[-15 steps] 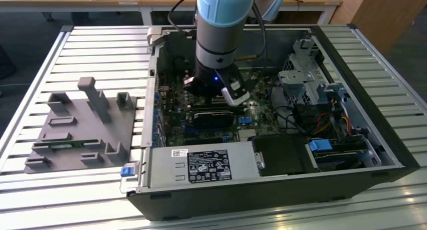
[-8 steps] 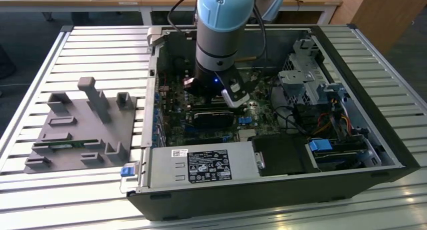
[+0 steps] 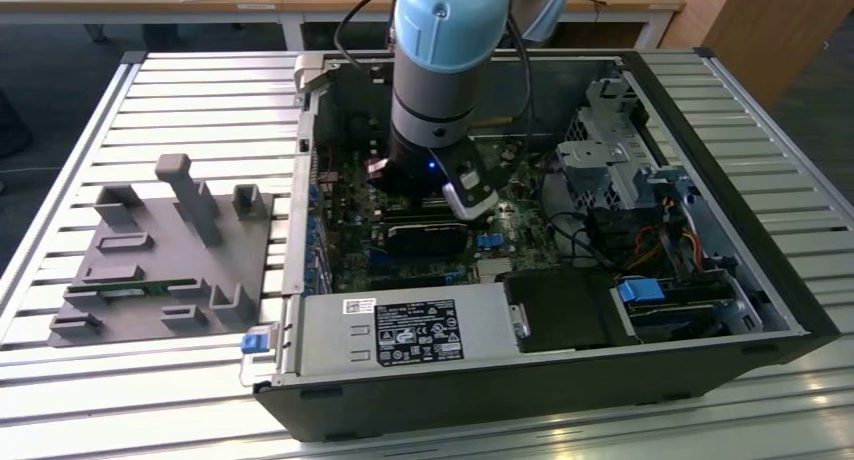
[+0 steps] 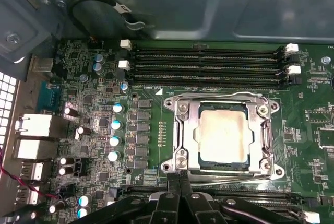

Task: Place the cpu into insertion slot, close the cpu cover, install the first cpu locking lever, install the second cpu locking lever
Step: 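Install the second cpu locking lever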

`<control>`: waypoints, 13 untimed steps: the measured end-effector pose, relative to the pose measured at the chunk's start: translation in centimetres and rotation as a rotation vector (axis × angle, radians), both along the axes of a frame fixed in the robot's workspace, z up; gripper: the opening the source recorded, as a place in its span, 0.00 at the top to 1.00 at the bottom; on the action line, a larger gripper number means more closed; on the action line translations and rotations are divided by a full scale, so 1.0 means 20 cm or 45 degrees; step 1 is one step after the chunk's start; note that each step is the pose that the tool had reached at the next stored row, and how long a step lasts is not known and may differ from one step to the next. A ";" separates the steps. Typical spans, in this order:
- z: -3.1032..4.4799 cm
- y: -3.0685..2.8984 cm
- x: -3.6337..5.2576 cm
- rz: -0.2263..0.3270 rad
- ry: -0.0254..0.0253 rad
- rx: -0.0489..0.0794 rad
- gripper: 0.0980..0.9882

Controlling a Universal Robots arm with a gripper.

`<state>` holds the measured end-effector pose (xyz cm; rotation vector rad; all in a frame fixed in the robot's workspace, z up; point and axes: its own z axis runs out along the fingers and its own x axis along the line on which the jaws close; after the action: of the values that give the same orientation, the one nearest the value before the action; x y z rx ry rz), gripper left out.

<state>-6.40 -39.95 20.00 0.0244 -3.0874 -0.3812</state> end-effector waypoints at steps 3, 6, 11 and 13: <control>-0.008 0.000 -0.001 0.002 -0.0001 0.005 0.99; -0.016 0.000 -0.009 0.004 -0.0001 0.016 0.99; -0.031 0.000 -0.029 0.007 -0.0001 0.036 0.99; -0.036 0.000 -0.033 0.008 -0.0002 0.043 0.99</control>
<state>-7.05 -39.95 19.28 0.0345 -3.0802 -0.4328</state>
